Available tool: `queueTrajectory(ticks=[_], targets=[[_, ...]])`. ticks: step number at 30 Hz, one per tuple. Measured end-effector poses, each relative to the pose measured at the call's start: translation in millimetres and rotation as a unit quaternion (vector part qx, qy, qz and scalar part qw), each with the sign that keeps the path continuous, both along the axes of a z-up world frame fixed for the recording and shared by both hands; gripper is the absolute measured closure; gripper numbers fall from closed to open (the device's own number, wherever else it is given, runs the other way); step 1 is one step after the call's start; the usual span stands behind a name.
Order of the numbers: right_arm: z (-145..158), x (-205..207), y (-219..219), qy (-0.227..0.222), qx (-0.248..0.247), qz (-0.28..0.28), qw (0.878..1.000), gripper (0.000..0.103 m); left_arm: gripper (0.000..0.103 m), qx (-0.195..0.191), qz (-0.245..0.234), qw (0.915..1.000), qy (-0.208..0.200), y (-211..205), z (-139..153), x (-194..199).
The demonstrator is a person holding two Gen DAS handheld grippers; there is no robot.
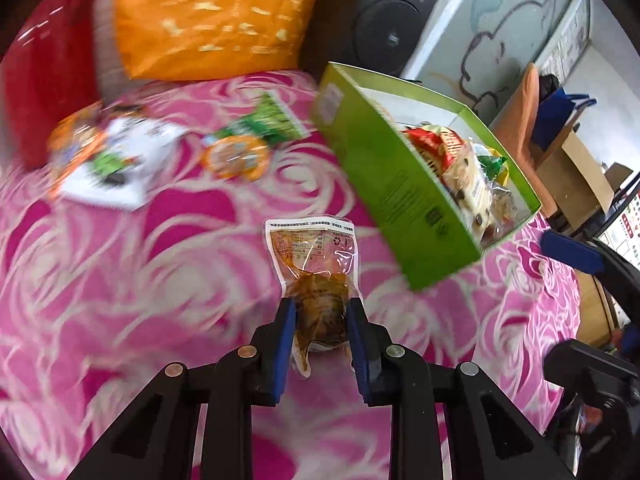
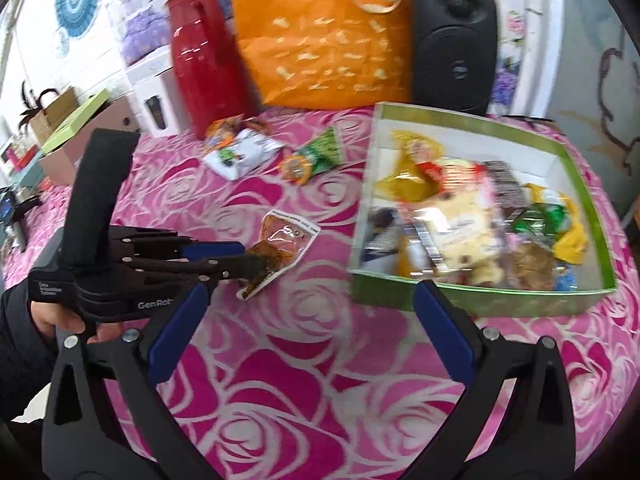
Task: Organize snacks
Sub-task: 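Move both tools back toward the remaining snacks, then grasp the clear brown-filled bag with the right tool while the left tool grasps the white snack packet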
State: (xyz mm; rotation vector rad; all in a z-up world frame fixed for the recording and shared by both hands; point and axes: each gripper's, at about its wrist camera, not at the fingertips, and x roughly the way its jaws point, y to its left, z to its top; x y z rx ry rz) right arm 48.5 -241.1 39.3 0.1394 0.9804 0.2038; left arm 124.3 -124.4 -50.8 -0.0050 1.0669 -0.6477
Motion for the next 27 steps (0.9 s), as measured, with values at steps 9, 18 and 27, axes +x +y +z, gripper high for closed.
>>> queueTrajectory(ticks=[9,18,27], targets=[[-24,24,64,0.050,0.031,0.073,0.996,0.001,0.052,0.022,0.086,0.9957,-0.025,73,17,13],[-68,47,74,0.138,0.039,0.039,0.989,0.014,0.039,0.010,0.152,0.9879,-0.032,110,29,63],[-70,60,66,0.113,0.027,0.004,0.993,0.051,0.030,0.101,0.128,0.9852,-0.053,62,10,127]])
